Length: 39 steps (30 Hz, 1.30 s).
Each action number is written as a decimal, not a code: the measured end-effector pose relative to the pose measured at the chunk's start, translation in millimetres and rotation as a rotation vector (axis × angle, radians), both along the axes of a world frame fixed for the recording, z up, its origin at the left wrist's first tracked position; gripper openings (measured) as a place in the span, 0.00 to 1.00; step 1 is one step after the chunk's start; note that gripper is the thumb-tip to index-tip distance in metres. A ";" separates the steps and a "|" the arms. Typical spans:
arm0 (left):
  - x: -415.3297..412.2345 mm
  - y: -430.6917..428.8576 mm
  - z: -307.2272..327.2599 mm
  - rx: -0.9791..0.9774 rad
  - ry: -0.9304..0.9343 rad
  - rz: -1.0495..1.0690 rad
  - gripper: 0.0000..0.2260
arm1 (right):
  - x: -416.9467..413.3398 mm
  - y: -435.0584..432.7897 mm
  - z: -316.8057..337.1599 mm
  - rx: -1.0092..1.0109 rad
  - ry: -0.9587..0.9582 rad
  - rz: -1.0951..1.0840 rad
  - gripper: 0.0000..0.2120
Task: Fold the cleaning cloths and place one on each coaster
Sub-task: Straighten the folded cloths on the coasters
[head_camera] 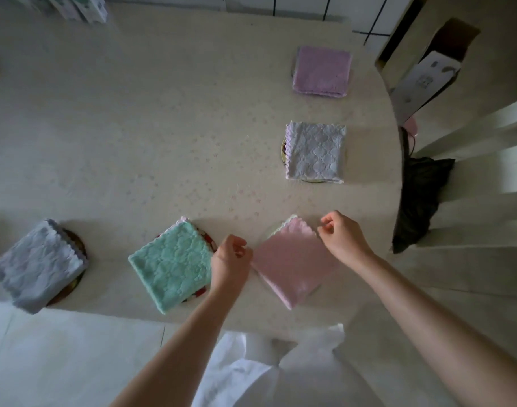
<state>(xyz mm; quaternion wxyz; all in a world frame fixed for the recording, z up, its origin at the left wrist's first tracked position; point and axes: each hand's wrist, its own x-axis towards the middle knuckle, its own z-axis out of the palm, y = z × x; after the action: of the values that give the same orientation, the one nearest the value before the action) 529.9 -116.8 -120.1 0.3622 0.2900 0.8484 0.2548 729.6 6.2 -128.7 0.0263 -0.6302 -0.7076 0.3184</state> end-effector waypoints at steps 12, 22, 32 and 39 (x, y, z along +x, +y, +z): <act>50.0 -39.4 -7.1 -0.160 -0.468 0.264 0.02 | -10.7 -25.2 10.0 -0.078 -0.081 -0.080 0.11; 67.1 -31.7 7.1 -0.120 -0.607 0.422 0.04 | -6.3 -26.7 18.3 -0.269 0.080 -0.132 0.08; 35.5 -5.6 9.7 -0.068 -0.354 0.110 0.09 | 12.3 -72.6 0.3 -0.303 0.262 -0.438 0.10; 30.6 -9.6 9.1 -0.090 -0.188 0.064 0.11 | 9.5 -80.0 -1.4 -0.132 0.148 -0.320 0.08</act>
<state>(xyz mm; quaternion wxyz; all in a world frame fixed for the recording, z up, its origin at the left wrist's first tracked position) 560.5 -126.4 -111.1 0.4446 0.2210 0.8300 0.2541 739.1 -73.8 -130.1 0.0872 -0.7099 -0.5721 0.4013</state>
